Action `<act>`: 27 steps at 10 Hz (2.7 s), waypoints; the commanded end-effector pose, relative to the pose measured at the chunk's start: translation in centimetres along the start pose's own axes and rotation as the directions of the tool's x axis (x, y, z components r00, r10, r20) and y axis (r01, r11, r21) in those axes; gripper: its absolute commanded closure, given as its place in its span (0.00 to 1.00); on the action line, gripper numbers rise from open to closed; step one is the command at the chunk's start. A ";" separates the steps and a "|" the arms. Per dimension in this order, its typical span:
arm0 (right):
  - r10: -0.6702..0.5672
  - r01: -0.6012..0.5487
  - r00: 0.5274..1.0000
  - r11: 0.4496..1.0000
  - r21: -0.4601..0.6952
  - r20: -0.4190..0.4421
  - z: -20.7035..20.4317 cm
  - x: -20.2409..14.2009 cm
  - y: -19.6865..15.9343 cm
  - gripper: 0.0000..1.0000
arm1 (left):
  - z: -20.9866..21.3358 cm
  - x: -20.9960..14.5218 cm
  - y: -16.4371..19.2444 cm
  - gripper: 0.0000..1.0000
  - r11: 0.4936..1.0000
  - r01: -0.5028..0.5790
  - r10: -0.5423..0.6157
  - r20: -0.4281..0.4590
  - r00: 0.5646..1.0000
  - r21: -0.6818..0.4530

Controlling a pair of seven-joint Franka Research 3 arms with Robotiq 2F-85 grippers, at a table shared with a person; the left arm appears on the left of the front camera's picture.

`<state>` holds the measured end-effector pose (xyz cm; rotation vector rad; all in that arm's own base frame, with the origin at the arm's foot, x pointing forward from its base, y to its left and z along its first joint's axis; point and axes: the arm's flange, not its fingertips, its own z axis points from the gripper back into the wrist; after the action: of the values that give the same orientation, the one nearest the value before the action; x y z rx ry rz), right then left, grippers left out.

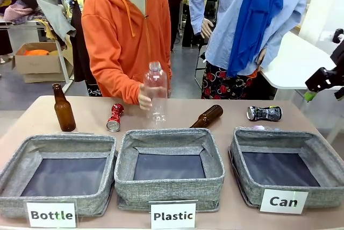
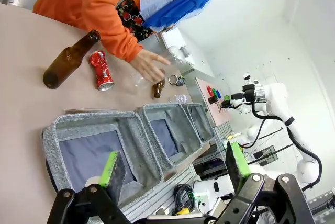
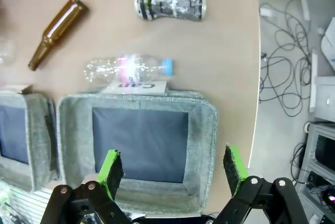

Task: Sort the can waste into the basket.
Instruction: Pick up the can waste from the table and place it in the right Fabric basket.

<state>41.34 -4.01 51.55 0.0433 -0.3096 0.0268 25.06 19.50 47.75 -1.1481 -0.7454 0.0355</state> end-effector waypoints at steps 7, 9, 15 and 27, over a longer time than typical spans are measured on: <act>0.202 -0.202 0.977 0.979 0.011 -0.060 -10.2 14.8 -0.5 0.00 | 0.0 0.3 -0.1 0.00 0.999 0.024 -0.023 0.017 1.000 -0.022; 0.268 -0.261 0.961 0.961 0.096 -0.070 -12.5 17.2 -1.9 0.00 | 0.0 0.3 -0.1 0.00 0.999 0.024 -0.023 0.017 1.000 -0.022; 0.957 -0.911 0.278 0.290 0.293 -0.082 -13.7 16.7 -1.2 0.00 | 0.0 0.3 -0.1 0.00 0.999 0.024 -0.023 0.017 1.000 -0.022; 0.984 -0.959 0.179 0.177 0.220 -0.008 -16.9 17.9 0.4 0.00 | 0.0 0.3 -0.1 0.00 0.999 0.024 -0.023 0.017 1.000 -0.022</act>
<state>62.25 -2.71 42.10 0.0229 -0.1334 1.4080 25.00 19.60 47.84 -1.1485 -0.7471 0.0350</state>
